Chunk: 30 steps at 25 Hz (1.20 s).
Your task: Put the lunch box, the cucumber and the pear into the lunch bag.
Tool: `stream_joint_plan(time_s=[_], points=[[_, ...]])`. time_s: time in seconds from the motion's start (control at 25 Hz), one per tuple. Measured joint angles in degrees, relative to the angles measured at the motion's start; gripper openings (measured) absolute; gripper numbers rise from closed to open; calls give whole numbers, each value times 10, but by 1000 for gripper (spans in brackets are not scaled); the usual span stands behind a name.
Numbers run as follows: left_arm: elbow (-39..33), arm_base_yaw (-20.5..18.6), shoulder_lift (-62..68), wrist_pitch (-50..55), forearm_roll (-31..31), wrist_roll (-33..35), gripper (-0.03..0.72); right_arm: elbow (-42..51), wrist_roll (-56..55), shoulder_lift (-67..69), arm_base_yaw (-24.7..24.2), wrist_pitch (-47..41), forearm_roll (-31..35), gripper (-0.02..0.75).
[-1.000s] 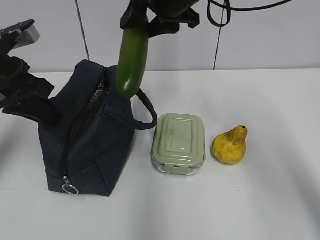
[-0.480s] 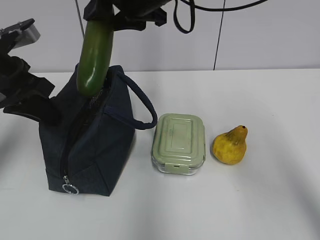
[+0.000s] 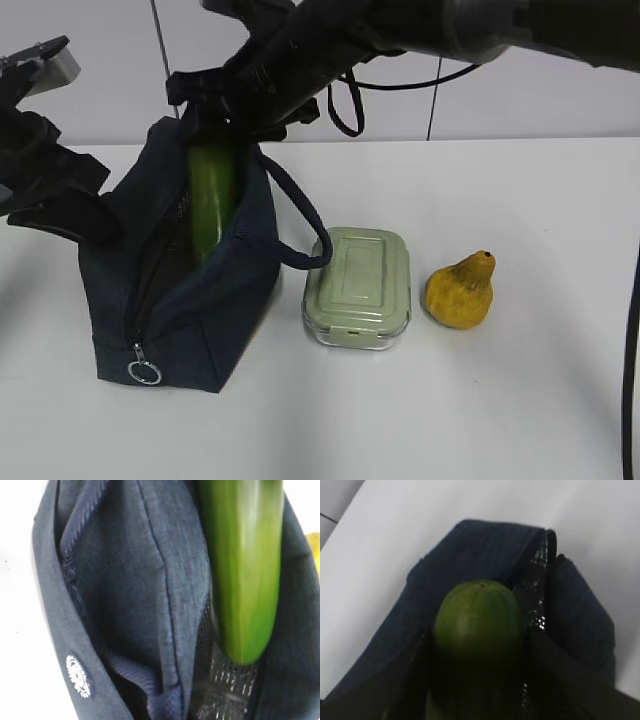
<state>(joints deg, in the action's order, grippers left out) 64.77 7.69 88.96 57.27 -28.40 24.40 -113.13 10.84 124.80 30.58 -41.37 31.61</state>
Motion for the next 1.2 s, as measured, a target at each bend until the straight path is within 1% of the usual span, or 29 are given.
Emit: stream_joint_plan(time_s=[0.12, 0.24, 0.32, 0.44, 0.56, 0.76, 0.88, 0.96, 1.08, 1.16, 1.2], points=[[0, 0, 0, -1, -1, 0, 3, 0, 0, 4, 6, -30, 0, 396], [0, 0, 0, -1, -1, 0, 3, 0, 0, 4, 11, -42, 0, 428], [0, 0, 0, -1, -1, 0, 2, -2, 0, 4, 12, -48, 0, 461], [0, 0, 0, -1, -1, 0, 2, -8, 0, 4, 12, -63, -1, 533], [0, 0, 0, -1, -1, 0, 2, -25, 1, 4, 12, -70, -2, 580], [0, 0, 0, 0, -1, 0, 2, -62, 5, 4, 12, -78, -16, 592], [0, 0, 0, 0, -1, 0, 2, -89, 1, 4, 12, -100, -61, 592], [0, 0, 0, 0, -1, 0, 2, -105, -21, 4, 12, -119, -112, 592], [0, 0, 0, 0, -1, 0, 2, -126, -65, 4, 12, -156, -206, 592], [0, 0, 0, 0, 0, 0, 2, -134, -91, 4, 8, -187, -251, 592], [0, 0, 0, 0, 1, 0, 2, -135, -99, 4, 5, -201, -263, 592]])
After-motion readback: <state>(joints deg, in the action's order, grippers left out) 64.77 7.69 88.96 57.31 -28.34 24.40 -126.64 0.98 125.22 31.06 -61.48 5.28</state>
